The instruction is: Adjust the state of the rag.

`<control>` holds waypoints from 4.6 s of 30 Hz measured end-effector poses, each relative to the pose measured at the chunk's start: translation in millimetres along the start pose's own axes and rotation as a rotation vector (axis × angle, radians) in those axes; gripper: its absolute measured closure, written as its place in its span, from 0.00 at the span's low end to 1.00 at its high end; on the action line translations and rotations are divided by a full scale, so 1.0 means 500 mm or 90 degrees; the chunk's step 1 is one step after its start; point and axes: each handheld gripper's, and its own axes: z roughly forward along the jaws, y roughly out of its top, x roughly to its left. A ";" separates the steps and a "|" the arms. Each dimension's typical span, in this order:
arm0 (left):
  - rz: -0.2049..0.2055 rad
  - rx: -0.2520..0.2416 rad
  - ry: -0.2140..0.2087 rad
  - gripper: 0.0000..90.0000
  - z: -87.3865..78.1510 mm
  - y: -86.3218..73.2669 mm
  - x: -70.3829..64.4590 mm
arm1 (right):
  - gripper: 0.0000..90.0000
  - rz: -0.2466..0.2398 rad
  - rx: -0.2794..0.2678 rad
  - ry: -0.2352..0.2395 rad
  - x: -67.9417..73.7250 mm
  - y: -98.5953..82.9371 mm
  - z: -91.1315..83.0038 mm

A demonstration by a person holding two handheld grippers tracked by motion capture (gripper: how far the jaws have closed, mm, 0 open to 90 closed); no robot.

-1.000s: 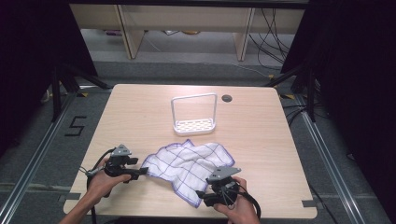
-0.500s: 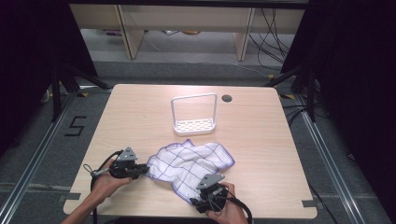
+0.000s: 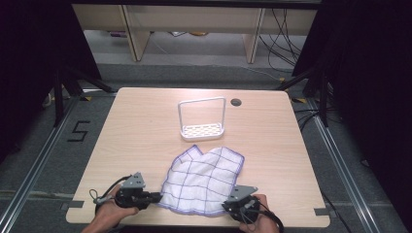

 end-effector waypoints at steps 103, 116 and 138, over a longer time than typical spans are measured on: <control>-0.003 -0.138 0.125 0.98 0.072 0.277 0.209 | 0.97 0.120 -0.071 -0.098 -0.365 0.175 -0.003; 0.071 -0.154 0.081 0.98 -0.003 0.237 0.121 | 0.97 0.042 -0.117 -0.104 -0.284 0.143 -0.082; 0.110 -0.100 0.002 0.97 -0.021 0.067 0.007 | 0.97 0.009 -0.118 -0.051 -0.134 -0.005 -0.090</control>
